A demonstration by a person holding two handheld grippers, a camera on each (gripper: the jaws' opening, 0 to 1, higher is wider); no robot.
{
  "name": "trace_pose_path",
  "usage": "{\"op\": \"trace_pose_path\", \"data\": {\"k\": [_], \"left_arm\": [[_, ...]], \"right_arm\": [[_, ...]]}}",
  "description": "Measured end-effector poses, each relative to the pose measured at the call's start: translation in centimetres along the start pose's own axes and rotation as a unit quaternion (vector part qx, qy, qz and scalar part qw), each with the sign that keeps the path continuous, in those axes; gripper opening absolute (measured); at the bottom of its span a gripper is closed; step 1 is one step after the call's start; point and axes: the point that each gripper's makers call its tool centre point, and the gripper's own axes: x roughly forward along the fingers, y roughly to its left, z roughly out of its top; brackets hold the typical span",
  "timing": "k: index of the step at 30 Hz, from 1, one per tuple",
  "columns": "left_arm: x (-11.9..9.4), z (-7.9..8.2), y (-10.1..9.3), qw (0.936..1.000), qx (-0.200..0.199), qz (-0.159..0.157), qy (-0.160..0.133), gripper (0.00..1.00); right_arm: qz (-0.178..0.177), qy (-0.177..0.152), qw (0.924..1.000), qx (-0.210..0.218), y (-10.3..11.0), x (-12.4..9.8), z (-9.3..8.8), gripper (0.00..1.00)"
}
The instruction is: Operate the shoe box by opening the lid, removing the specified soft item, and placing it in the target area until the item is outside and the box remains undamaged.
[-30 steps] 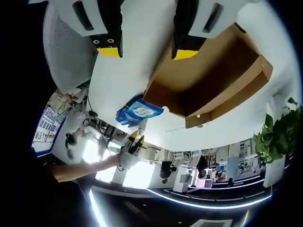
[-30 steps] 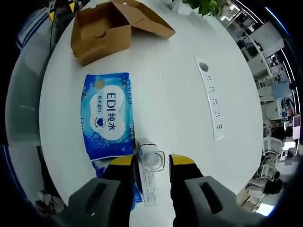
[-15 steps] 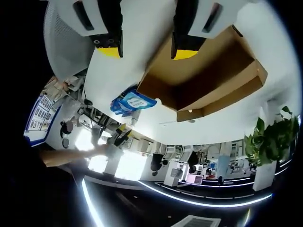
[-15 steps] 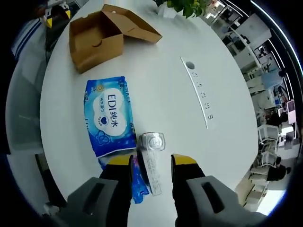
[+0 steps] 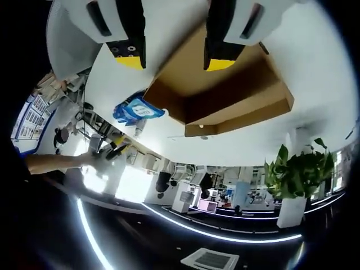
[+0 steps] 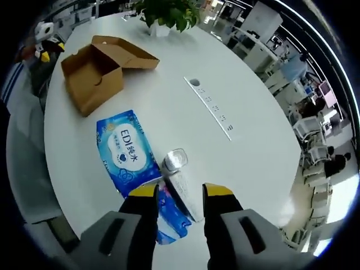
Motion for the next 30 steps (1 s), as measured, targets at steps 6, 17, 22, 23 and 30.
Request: {"op": "trace_pose_path", "data": {"k": [6, 17, 22, 23, 30], "left_arm": [[-0.7, -0.1, 1.5, 0.9988, -0.033, 0.031, -0.018, 0.42], [-1.4, -0.4, 2.5, 0.9968, -0.050, 0.057, -0.027, 0.43], [-1.8, -0.8, 3.4, 0.9953, -0.055, 0.074, -0.026, 0.43], [-2.0, -0.9, 3.6, 0.9945, -0.060, 0.081, -0.028, 0.43], [-3.1, -2.0, 5.6, 0.9879, -0.080, 0.130, -0.026, 0.43]], "right_arm": [[-0.006, -0.065, 0.9949, 0.077, 0.5, -1.3, 1.3, 0.27], [0.024, -0.189, 0.9659, 0.175, 3.0, -2.7, 5.6, 0.30], [0.044, -0.197, 0.9661, 0.161, 5.2, -1.9, 6.9, 0.33], [0.047, -0.197, 0.9674, 0.152, 5.7, -1.7, 7.2, 0.34], [0.062, -0.213, 0.9641, 0.147, 7.7, -1.6, 9.0, 0.35]]}}
